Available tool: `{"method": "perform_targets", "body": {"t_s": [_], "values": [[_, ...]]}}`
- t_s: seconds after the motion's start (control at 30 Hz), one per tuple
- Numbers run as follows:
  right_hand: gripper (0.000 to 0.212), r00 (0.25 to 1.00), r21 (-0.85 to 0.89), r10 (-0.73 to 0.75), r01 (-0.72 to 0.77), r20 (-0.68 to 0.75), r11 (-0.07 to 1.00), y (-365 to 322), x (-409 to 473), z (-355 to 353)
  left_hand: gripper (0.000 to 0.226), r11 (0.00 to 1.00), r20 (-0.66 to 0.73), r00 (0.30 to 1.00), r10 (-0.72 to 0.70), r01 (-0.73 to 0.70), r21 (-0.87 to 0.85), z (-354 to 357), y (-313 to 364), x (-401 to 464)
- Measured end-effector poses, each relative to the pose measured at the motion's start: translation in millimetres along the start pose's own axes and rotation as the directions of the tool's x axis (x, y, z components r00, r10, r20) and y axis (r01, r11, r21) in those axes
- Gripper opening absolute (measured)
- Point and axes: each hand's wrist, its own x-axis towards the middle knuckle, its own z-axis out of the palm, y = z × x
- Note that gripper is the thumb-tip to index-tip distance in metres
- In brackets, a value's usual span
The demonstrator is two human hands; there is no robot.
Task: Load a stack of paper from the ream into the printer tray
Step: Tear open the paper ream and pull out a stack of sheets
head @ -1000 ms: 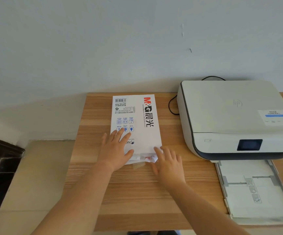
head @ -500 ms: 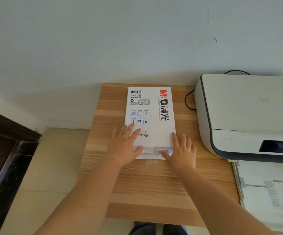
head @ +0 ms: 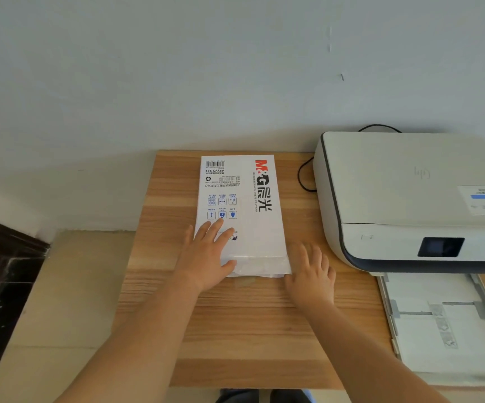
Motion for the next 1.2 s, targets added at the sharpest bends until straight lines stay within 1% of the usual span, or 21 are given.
{"method": "perform_targets", "body": {"t_s": [0.1,0.27,0.33,0.47,0.63,0.73,0.8,0.87,1.0,1.07,1.1,1.2], "values": [[0.065,0.999,0.023,0.03,-0.031,0.028,0.999,5,-1,4,0.073,1.0,0.044,0.999,0.02,-0.021,0.009,6,5,1],[0.065,0.999,0.042,0.037,-0.039,0.031,0.998,8,-1,3,0.087,0.994,0.121,0.987,0.107,-0.11,0.026,18,17,4],[0.066,0.999,0.043,0.033,-0.034,0.039,0.998,9,0,2,0.088,0.991,0.123,0.984,0.126,-0.131,0.033,22,23,7],[0.068,0.998,0.038,0.034,-0.036,0.048,0.999,11,0,2,0.085,0.993,0.098,0.99,0.106,-0.11,0.036,31,31,13],[0.068,0.999,0.039,0.021,-0.023,0.046,0.999,12,1,3,0.077,0.995,0.055,0.994,0.099,-0.1,0.022,34,30,12],[0.068,0.998,0.035,0.011,-0.013,0.06,0.999,13,2,3,0.071,0.993,0.027,0.993,0.111,-0.111,-0.033,30,23,9],[0.068,0.998,0.027,0.002,-0.004,0.067,1.0,13,3,3,0.062,0.987,-0.035,0.987,0.154,-0.155,-0.039,24,17,7],[0.065,0.998,0.02,-0.015,0.014,0.069,1.0,11,4,2,0.05,0.976,-0.102,0.971,0.216,-0.217,-0.004,18,13,6],[0.057,0.997,0.025,-0.057,0.056,0.043,0.998,4,4,-4,0.027,0.966,-0.165,0.952,0.257,-0.259,0.015,6,9,9],[0.056,0.997,0.031,-0.069,0.068,0.038,0.997,1,5,-6,0.019,0.963,-0.175,0.947,0.269,-0.27,0.021,0,8,14],[0.058,0.996,0.037,-0.078,0.076,0.04,0.996,-1,5,-7,0.019,0.962,-0.164,0.948,0.271,-0.272,0.019,-3,8,17],[0.065,0.993,0.062,-0.108,0.105,0.039,0.993,-6,8,-11,0.025,0.962,-0.119,0.955,0.273,-0.273,0.014,-14,11,29]]}}
